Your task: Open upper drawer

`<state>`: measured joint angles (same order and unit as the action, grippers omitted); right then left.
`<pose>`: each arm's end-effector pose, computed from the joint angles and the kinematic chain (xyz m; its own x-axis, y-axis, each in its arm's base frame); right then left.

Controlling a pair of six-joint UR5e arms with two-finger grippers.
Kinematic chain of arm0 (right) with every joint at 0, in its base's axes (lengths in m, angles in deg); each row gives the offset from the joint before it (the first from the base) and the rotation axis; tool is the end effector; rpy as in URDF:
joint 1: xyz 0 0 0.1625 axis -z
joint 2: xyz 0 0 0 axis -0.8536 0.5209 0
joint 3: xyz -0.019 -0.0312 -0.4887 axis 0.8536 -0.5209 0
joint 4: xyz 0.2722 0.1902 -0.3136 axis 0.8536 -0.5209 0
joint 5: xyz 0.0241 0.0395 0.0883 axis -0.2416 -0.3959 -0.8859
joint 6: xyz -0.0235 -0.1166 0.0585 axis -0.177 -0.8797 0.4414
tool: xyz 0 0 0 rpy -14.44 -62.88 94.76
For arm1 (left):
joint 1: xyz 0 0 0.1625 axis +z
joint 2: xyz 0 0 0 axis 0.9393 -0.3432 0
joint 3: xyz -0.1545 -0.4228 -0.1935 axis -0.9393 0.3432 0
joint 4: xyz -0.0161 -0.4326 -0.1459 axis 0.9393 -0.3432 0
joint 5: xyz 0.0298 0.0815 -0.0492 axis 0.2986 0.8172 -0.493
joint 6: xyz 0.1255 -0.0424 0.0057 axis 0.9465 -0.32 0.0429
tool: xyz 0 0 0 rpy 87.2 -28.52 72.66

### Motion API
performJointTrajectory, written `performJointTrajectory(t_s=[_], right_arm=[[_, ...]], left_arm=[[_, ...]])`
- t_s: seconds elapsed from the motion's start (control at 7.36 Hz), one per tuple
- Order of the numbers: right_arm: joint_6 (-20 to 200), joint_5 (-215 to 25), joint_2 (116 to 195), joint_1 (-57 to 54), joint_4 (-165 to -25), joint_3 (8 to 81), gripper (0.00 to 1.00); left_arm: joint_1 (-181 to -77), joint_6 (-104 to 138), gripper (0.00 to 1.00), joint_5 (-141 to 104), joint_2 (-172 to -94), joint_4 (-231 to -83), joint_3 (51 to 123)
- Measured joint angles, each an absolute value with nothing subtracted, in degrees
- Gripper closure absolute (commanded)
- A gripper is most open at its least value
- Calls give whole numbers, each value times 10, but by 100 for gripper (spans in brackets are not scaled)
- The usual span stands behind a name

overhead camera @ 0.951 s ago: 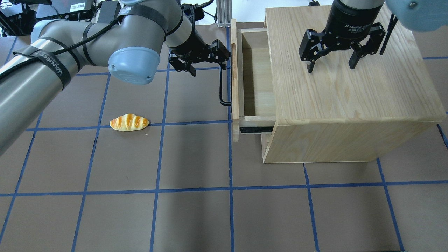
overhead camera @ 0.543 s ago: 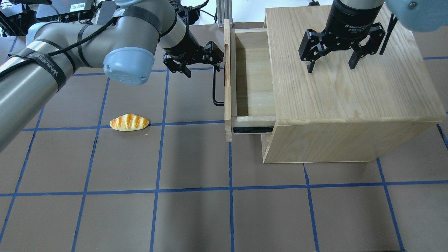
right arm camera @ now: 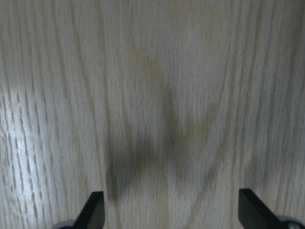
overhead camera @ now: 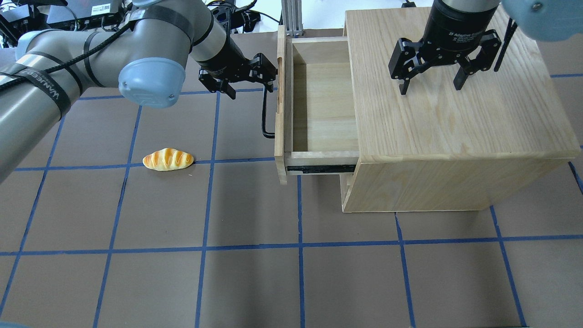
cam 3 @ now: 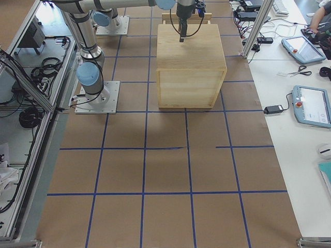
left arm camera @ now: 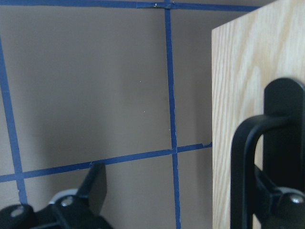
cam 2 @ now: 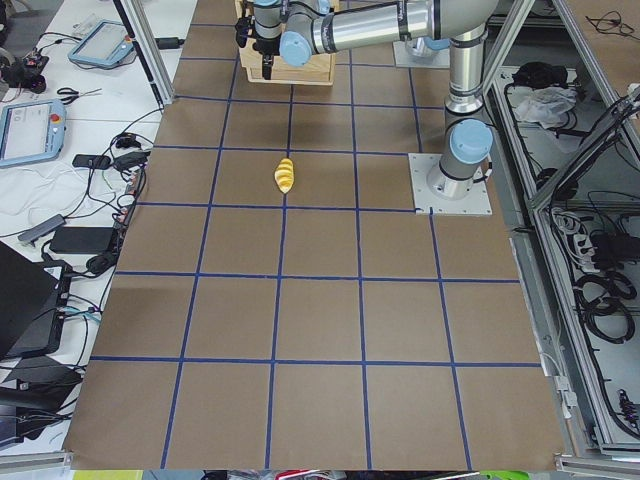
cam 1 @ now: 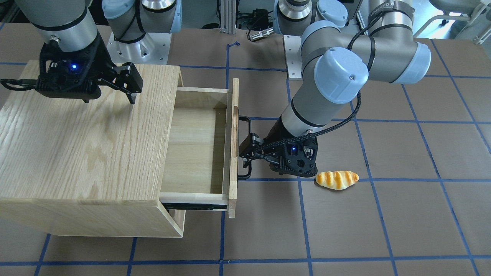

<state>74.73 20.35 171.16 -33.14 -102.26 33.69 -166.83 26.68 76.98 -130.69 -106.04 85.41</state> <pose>0.1448 -0.5645 0.5397 -0.9990 -0.0125 0.0439 -0.0105 0.9989 0.0451 -0.2504 -0.6574 0.3934 -0.9571 0.0651 0.2822 0.0322 0.9923 -0.1196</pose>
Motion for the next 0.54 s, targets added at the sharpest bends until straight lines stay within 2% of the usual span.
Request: performJointTrajectory(t_s=[0.54], right_arm=[[747,203,1712,-331,-1023,337,0]], left_arm=[[-1647,293,0,776,-1292,-1089,853]])
